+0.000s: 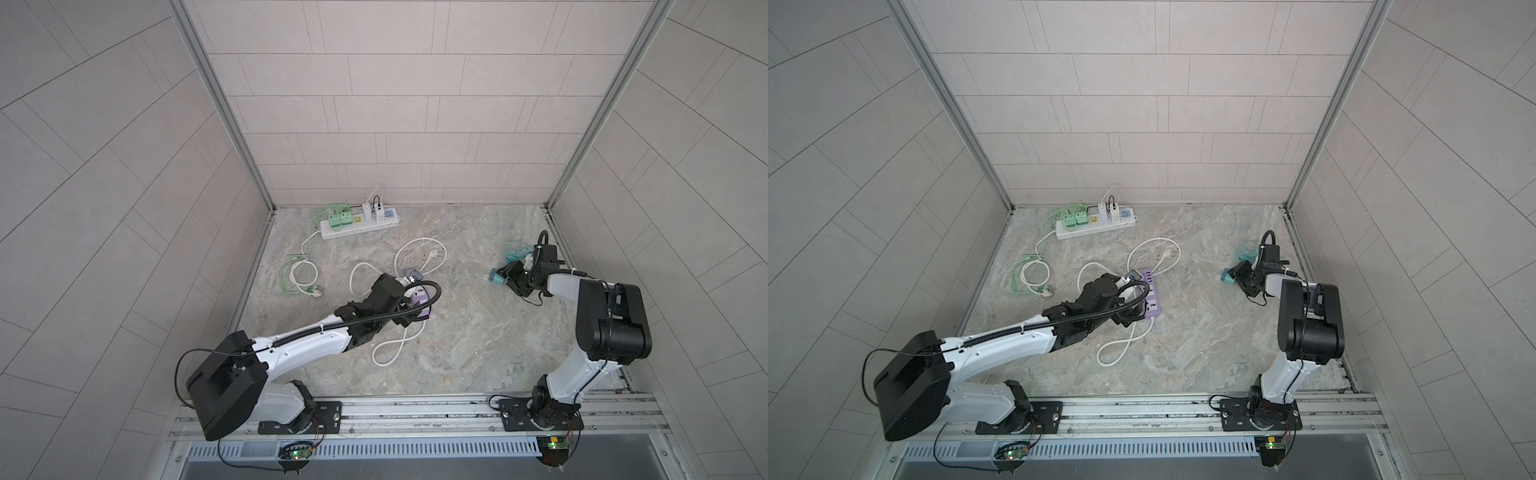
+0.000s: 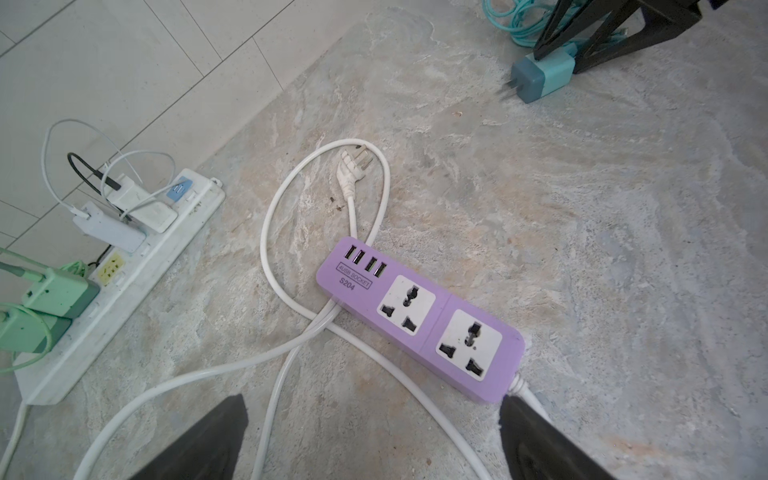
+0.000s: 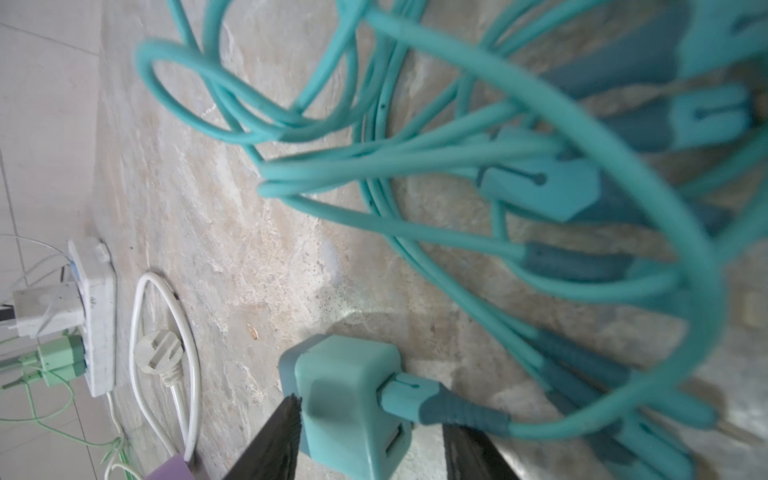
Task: Insert the plug
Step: 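Lift the teal charger with the right gripper and carry it toward the left gripper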
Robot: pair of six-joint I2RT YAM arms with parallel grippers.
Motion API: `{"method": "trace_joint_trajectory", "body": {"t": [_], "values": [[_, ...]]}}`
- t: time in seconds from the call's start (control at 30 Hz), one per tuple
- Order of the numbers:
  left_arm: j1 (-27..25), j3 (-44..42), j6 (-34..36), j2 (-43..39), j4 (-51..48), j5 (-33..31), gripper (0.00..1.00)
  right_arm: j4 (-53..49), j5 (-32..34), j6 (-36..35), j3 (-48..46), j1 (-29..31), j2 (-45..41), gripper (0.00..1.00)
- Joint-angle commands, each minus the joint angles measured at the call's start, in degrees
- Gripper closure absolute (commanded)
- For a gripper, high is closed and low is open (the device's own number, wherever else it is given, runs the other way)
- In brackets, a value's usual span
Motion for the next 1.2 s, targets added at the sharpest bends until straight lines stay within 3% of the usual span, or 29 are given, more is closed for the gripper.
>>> {"method": "trace_joint_trajectory", "body": {"t": [0.0,0.1,0.33,0.73,1.17], "values": [[-0.32,0.17,7.55,0.21,7.33,1.08,0.0,-8.8,-1.74,-6.62,5.96,-0.07,3.27,0.48],[-0.27,-1.47,13.69,0.49,13.2,2.71,0.0,-18.31,-3.5,-14.08,12.3,0.85,6.68,0.5],[-0.31,3.2,20.23,4.29,12.27,2.29,0.0,-21.59,1.62,-16.47,14.82,2.97,8.8,0.52],[-0.19,4.06,21.02,5.27,14.01,2.23,0.0,-17.31,3.19,-16.0,9.75,3.27,-6.24,0.52],[-0.06,3.69,27.79,5.29,12.18,7.52,0.0,-15.15,2.5,-15.25,18.53,3.98,7.05,0.54]]}}
